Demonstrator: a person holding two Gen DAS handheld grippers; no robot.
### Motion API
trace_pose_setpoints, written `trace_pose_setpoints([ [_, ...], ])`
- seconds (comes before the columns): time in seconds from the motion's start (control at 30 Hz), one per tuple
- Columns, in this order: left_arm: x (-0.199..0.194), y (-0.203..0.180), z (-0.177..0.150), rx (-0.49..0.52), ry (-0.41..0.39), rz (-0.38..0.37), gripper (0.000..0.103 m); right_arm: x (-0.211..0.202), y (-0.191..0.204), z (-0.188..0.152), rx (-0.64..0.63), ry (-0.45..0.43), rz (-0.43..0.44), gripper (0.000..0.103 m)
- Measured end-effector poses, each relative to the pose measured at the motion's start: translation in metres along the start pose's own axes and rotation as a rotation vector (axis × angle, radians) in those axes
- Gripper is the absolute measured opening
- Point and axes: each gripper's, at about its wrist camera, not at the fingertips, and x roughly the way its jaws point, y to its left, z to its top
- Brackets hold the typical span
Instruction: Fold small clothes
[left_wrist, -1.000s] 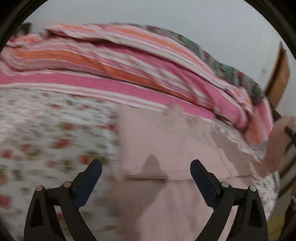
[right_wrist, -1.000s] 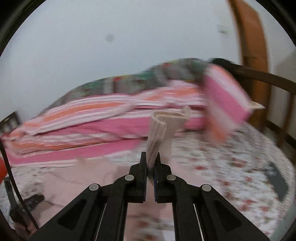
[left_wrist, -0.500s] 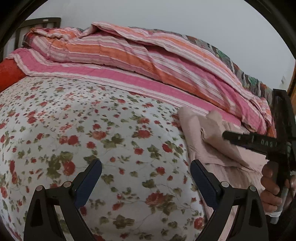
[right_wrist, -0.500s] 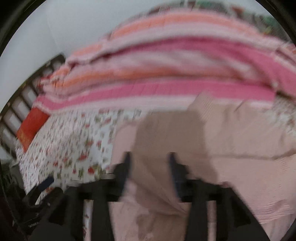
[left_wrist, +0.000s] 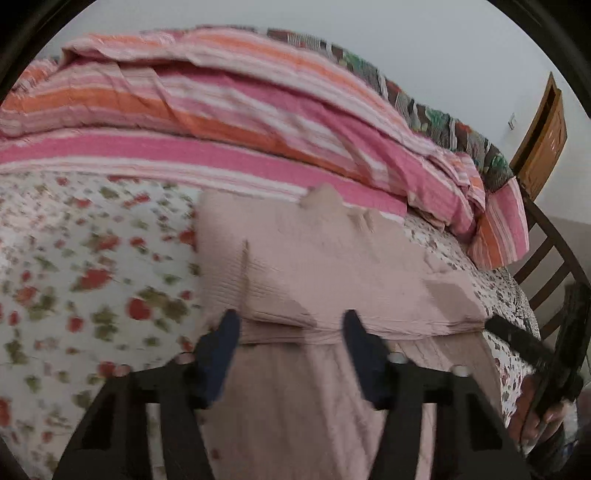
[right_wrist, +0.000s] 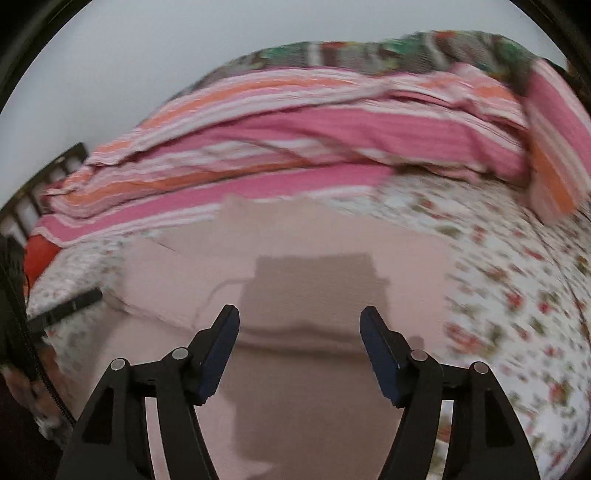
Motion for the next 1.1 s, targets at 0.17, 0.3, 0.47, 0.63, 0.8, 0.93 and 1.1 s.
trace_pose_setpoints([
  [0.17,0.015,0.009,-0.004,-0.103,0.019,0.014,0.047,0.003,-0.029,-0.033,-0.008,-0.006,-0.076,0.067],
  [0.3,0.02,0.007,0.002,-0.112,-0.001,0.023,0.043,0.005,-0.034,-0.041,0.027,-0.027,-0.057,0.067],
  [0.47,0.025,-0.004,0.015,-0.068,-0.041,0.08,0.006,-0.005,-0.033,-0.029,0.025,-0.06,-0.045,0.067],
  [0.63,0.011,0.003,0.022,-0.071,-0.123,0.145,0.006,-0.012,-0.042,-0.004,0.027,-0.116,-0.053,0.067],
  [0.8,0.031,0.009,0.015,-0.081,-0.028,0.199,0.012,0.03,-0.052,0.017,0.055,-0.016,-0.123,0.067],
  [0.93,0.019,-0.004,0.023,-0.007,-0.115,0.278,0.056,0.041,-0.066,0.023,0.107,0.001,-0.122,0.066],
  [1.1,0.052,0.003,0.018,0.027,-0.017,0.329,0.058,0.066,-0.075,0.016,0.123,0.05,-0.114,0.066],
])
